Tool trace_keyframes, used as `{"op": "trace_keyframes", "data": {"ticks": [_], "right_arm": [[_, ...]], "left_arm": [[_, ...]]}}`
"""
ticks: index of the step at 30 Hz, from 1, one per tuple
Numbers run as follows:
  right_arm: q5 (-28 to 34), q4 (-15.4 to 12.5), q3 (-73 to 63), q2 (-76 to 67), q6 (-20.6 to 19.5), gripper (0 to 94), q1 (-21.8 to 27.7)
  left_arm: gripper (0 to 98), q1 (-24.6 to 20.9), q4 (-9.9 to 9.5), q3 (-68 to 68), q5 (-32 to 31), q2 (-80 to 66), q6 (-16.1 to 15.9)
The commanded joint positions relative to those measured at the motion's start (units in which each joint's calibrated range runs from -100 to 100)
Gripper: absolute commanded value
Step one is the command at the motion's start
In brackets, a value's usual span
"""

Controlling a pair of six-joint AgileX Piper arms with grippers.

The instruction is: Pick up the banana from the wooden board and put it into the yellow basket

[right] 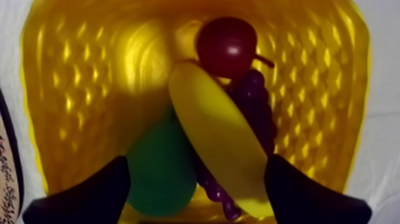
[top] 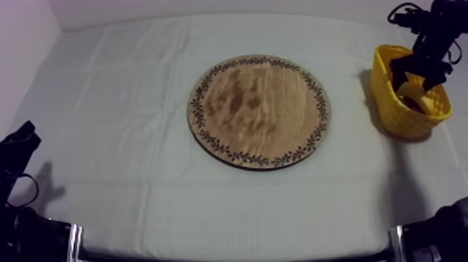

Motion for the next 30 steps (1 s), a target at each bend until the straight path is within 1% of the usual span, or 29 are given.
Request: {"op": "trace_keyframes", "data": {"ticks": [1, 6, 9, 14, 22, 30], "right_arm": [[0.2, -0.2, 0.5, -0.6, 0.2, 79.3, 0.0], [0.1, -0.5, 1.5, -2.5, 0.3, 83.5, -0.2], [-0.1, -0.7, 2.2, -4.3, 0.3, 82.2, -0.4], [-1.8, -0.8, 3.9, -8.4, 0.1, 70.2, -0.6], [-5.4, -0.9, 9.7, -17.9, 0.4, 58.4, -2.2], [-11.6, -1.8, 18.9, -30.2, 0.7, 45.3, -3.8]], "left_arm": [[0.1, 0.0, 0.03, 0.0, 0.0, 0.0, 0.0], [0.1, 0.0, 0.03, 0.0, 0.0, 0.0, 0.0], [0.1, 0.0, 0.03, 0.0, 0.0, 0.0, 0.0], [0.1, 0.0, 0.03, 0.0, 0.0, 0.0, 0.0], [0.1, 0.0, 0.03, 0.0, 0.0, 0.0, 0.0], [0.1, 0.0, 0.03, 0.0, 0.0, 0.0, 0.0]]}}
